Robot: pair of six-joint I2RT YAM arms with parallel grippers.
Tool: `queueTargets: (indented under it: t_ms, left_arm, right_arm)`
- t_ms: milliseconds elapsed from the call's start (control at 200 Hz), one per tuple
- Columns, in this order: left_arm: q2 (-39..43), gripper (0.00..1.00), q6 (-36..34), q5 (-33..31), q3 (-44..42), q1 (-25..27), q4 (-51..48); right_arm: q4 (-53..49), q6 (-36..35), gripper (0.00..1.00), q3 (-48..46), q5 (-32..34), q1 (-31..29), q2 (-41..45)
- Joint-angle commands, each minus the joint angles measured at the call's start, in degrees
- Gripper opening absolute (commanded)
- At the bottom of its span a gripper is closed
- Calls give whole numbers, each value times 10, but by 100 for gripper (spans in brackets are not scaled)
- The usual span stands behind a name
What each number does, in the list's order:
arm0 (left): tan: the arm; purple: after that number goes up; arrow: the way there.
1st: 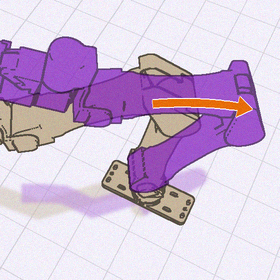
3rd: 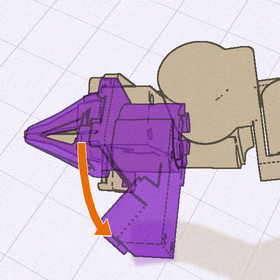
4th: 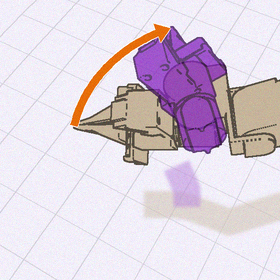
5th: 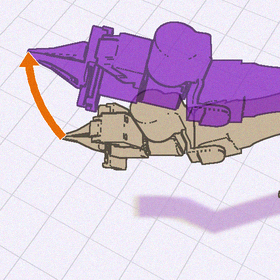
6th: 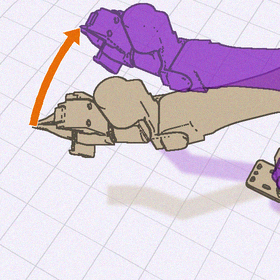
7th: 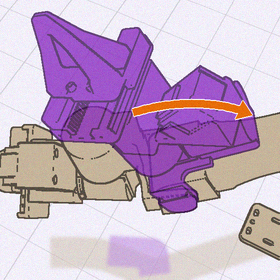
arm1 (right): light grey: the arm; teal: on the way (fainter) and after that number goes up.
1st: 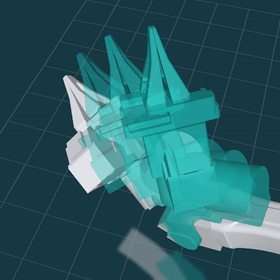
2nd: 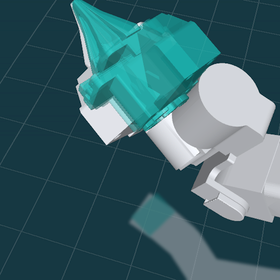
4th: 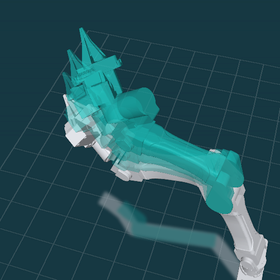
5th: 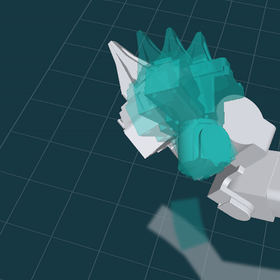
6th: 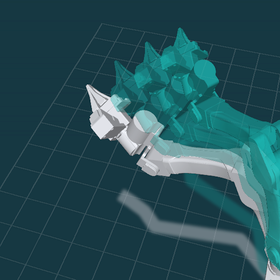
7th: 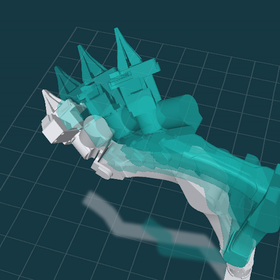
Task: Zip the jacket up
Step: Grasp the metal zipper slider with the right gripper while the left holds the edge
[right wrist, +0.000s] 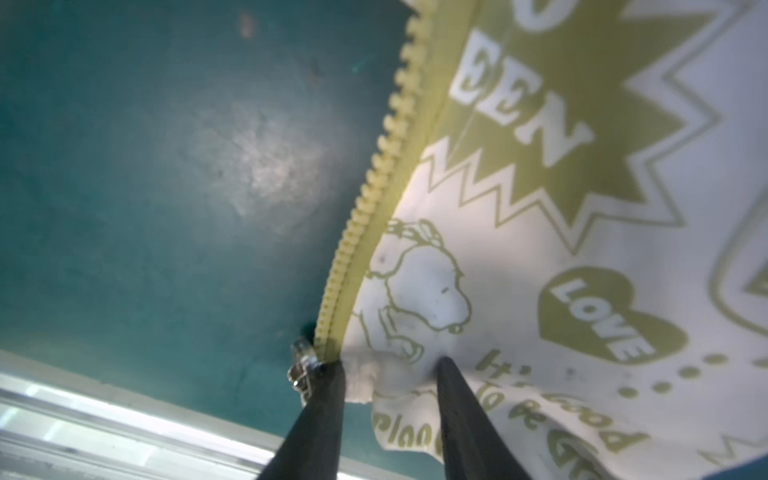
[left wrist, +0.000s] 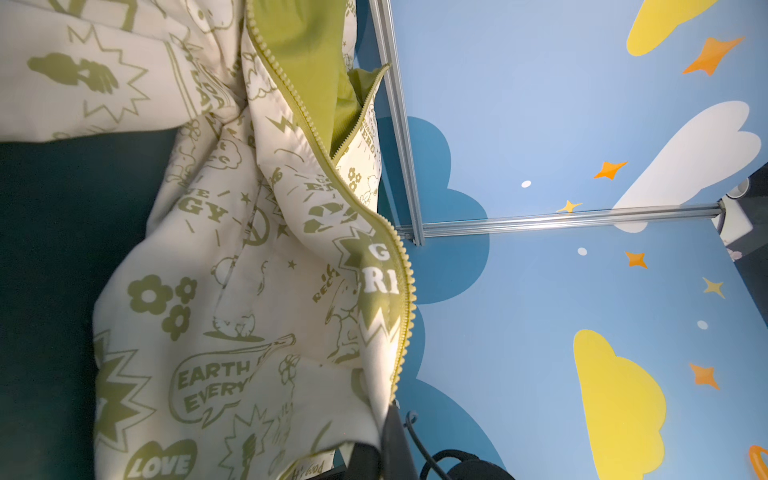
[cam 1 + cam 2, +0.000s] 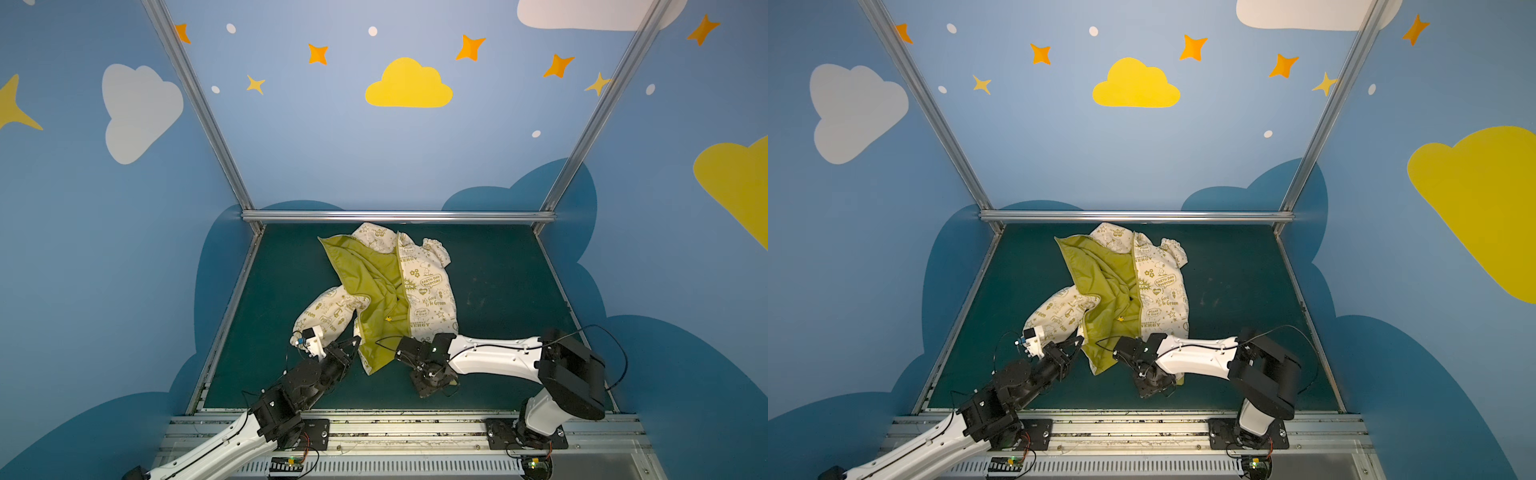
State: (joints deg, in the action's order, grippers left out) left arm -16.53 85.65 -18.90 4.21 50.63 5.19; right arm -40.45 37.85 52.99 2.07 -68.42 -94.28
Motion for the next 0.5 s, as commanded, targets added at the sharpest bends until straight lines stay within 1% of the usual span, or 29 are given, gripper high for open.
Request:
queueTargets:
  t_ms: [0,45,105,295,496]
  left_arm:
    - [11,3,3,-10,-3,-2,-25]
    - [14,3,2,-10,-3,-2,-26]
    - [16,3,1,-10,-3,-2,-29]
    - [13,3,-2,-5,-1,-2,-25]
    - [1,3,-2,-5,4,-2,-19]
  right_arm:
    - [29,-20,26,-35,0,0,-18]
    - [32,-23,18,-36,-4,1,-20]
    - [32,-25,0,-35,-4,1,-19]
    - [5,-17,0,-21,5,0,-4]
    - [9,-19,0,-4,7,4,64]
